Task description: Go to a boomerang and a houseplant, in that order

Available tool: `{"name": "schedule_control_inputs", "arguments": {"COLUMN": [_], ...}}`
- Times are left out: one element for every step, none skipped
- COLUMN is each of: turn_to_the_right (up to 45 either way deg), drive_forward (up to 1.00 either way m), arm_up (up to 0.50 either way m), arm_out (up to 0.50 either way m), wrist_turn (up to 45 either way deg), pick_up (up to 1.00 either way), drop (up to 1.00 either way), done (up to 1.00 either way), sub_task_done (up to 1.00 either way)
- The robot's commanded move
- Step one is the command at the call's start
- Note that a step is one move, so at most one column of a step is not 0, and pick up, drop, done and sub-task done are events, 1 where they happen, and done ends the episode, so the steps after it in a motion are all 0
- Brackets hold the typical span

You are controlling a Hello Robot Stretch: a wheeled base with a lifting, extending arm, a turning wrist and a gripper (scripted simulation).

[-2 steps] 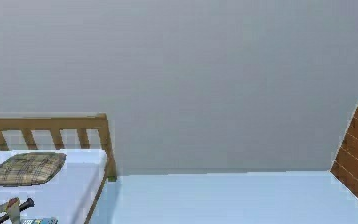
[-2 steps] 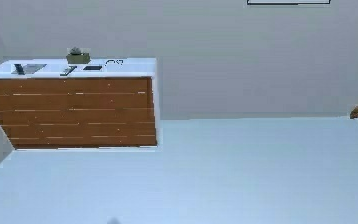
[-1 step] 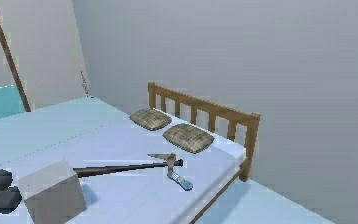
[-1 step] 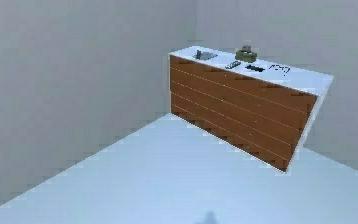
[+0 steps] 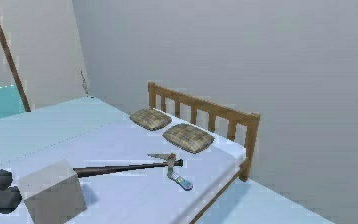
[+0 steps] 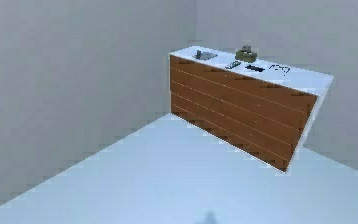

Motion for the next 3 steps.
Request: {"name": "schedule_control_inputs", "arguments": {"turn_to_the_right": [-45.0, -45.0, -45.0], "drive_forward": [0.0, 0.0, 0.0], "arm_up": [0.0, 0.0, 0.0], "arm_out": [0.0, 0.0, 0.0], "wrist_turn": [0.0, 0.0, 0.0], "pick_up": [0.0, 0.0, 0.0], "drop": [0.0, 0.0, 0.0], "done": [0.0, 0.0, 0.0], "sub_task_done": [0.0, 0.0, 0.0]}}
